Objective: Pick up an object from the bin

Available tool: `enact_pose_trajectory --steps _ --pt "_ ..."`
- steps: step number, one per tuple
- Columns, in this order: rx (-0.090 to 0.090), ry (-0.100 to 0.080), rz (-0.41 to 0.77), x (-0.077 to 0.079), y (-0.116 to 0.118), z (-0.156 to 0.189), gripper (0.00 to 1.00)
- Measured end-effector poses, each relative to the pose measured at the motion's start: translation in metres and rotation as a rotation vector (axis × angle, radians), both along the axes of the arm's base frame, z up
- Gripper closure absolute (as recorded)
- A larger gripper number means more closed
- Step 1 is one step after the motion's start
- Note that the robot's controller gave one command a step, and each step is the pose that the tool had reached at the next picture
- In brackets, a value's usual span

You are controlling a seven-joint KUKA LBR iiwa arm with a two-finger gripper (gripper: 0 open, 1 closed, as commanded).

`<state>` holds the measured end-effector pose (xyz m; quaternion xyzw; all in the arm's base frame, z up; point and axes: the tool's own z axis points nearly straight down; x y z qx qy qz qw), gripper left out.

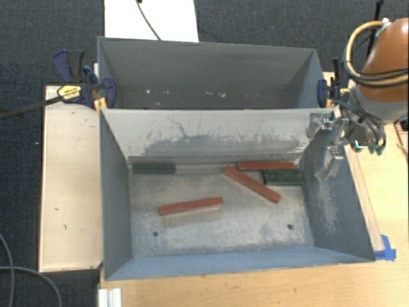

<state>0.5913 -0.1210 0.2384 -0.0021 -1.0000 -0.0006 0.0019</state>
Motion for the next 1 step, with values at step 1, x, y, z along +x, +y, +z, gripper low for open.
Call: enact_pose_trajectory --steps 1 --pt "0.000 -0.001 -0.306 -0.0084 0.0335 -0.0644 0.00"
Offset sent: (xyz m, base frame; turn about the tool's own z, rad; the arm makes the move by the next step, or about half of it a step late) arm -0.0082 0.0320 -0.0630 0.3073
